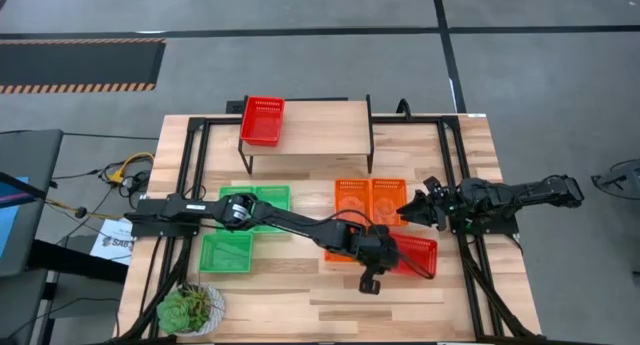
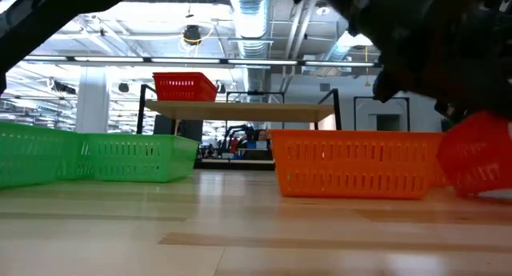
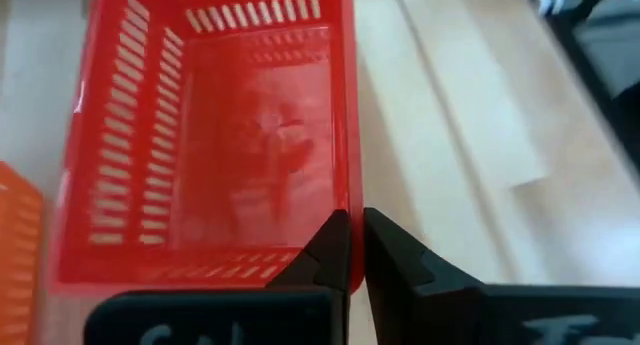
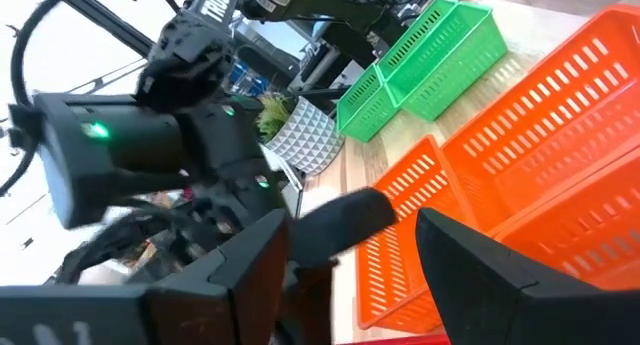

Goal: Stack baskets on shelf by color
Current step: Stack the red bin on top of the red bin on the shelf

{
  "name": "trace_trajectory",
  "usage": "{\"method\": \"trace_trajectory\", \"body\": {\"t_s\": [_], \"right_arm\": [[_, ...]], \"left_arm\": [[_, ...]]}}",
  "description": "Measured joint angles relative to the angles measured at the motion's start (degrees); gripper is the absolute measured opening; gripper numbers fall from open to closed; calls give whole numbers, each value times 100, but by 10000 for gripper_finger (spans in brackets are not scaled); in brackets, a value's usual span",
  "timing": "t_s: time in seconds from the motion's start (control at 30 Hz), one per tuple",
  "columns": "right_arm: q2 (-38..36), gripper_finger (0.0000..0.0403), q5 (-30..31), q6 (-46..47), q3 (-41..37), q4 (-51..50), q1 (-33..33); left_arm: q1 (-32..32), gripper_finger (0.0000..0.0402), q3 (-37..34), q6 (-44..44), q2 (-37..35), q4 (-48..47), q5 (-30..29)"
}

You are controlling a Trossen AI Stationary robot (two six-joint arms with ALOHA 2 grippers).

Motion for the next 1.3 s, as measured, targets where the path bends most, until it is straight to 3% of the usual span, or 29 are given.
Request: {"method": "trace_trajectory", "body": {"t_s": [0.4,0.57,0.7,0.83,1.03,1.3], "right_arm": [[0,244,-8,13,-1,1,0],[0,244,-8,9,0,0,0],[0,244,-8,-2,0,2,0],[0,244,-5,-9,-1,2,-28],[2,244,-3,-49,0,1,-60],[0,244,33,-48,-1,4,-293]], "left_arm": [[-160,0,7,-1278,-869,-340,350],[-273,0,9,-2064,-1376,-935,772],[-365,0,9,-2892,-1836,-1558,690],[-467,0,9,-3522,-2335,-2255,-66],[-527,0,11,-4178,-3142,-3138,-1728],[-176,0,13,-4771,-3993,-4658,-3735]]}}
